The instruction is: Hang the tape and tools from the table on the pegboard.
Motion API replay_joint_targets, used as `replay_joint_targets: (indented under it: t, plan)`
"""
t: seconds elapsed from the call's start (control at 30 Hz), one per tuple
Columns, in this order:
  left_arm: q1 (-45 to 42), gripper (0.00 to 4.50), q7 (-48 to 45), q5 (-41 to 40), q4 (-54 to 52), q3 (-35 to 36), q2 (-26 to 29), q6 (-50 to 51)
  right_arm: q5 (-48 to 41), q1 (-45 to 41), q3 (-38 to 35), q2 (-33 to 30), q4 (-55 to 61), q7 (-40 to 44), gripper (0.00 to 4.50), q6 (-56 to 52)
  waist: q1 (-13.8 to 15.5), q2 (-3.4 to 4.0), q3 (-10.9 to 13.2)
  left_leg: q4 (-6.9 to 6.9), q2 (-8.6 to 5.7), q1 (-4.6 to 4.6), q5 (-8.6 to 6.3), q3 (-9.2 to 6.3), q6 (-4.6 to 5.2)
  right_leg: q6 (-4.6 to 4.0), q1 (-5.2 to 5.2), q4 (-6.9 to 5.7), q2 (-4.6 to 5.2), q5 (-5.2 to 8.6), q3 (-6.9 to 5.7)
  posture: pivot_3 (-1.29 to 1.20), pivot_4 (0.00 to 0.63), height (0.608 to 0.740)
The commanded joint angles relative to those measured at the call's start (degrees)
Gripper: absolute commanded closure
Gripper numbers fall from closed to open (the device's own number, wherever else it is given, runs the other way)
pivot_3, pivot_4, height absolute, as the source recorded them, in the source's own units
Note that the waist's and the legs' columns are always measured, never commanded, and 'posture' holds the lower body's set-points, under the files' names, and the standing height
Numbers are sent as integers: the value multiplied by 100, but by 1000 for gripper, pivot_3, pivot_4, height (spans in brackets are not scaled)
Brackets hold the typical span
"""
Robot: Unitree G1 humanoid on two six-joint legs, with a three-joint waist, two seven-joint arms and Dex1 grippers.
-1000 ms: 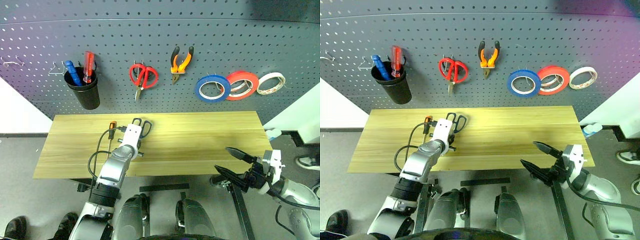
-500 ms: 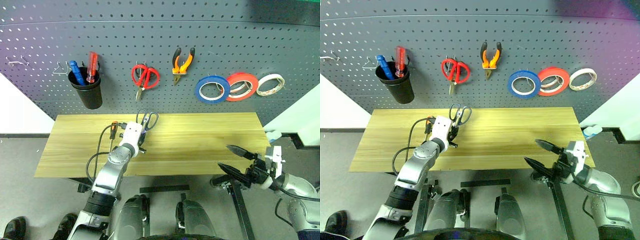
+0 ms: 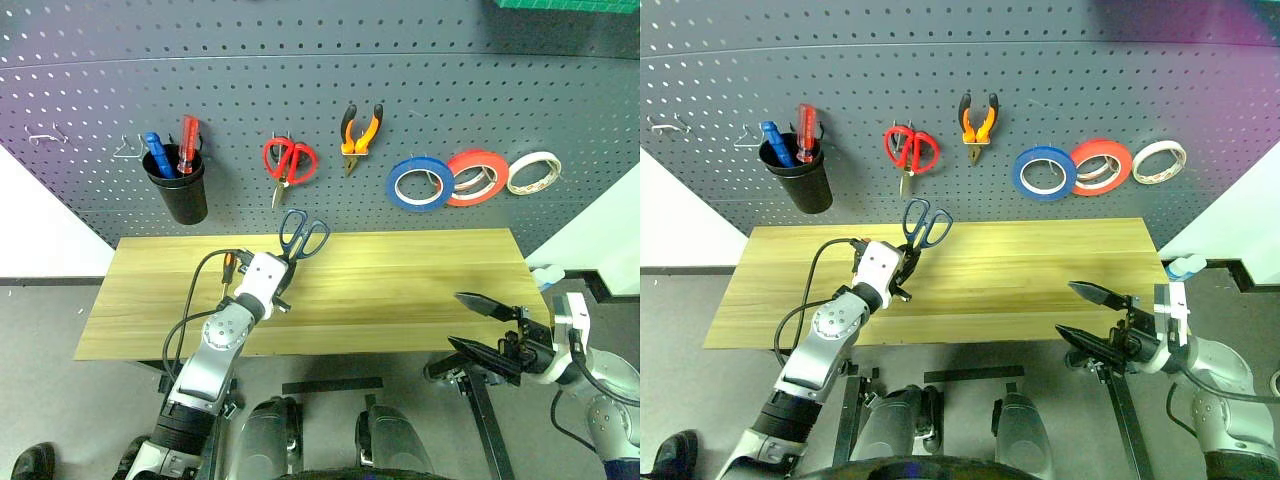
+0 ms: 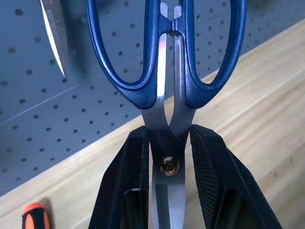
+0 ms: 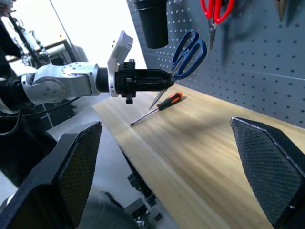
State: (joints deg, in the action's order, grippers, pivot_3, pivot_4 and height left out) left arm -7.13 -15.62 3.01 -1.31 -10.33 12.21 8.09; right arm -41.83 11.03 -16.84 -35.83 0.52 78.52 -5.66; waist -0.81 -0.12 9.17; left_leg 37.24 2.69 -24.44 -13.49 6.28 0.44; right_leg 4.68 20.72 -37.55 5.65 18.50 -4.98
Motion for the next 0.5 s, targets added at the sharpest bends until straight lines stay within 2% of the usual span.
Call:
replay_joint_targets:
  t: [0.03,0.3,0.5]
  plan:
    - [-24,3556,-3,1,-294,48,-12,-306,-179,41,-199,-71,174,156,0,-69,-12,2,-25,0,0,1,0,0,0,0,0,0,-1,0,0,-110,75,740]
    - [-57,3556,76,44,-318,158,-27,-574,-843,-178,-500,247,137,-42,0,-612,-19,22,-90,-1,2,4,0,-1,1,-1,-2,-2,-5,0,1,-96,72,740]
    - [-30,3556,86,60,-387,145,-6,-707,-784,-183,-406,508,427,-293,0,-618,-12,25,-139,0,1,4,0,-1,1,0,-3,-3,-5,0,1,-101,69,740]
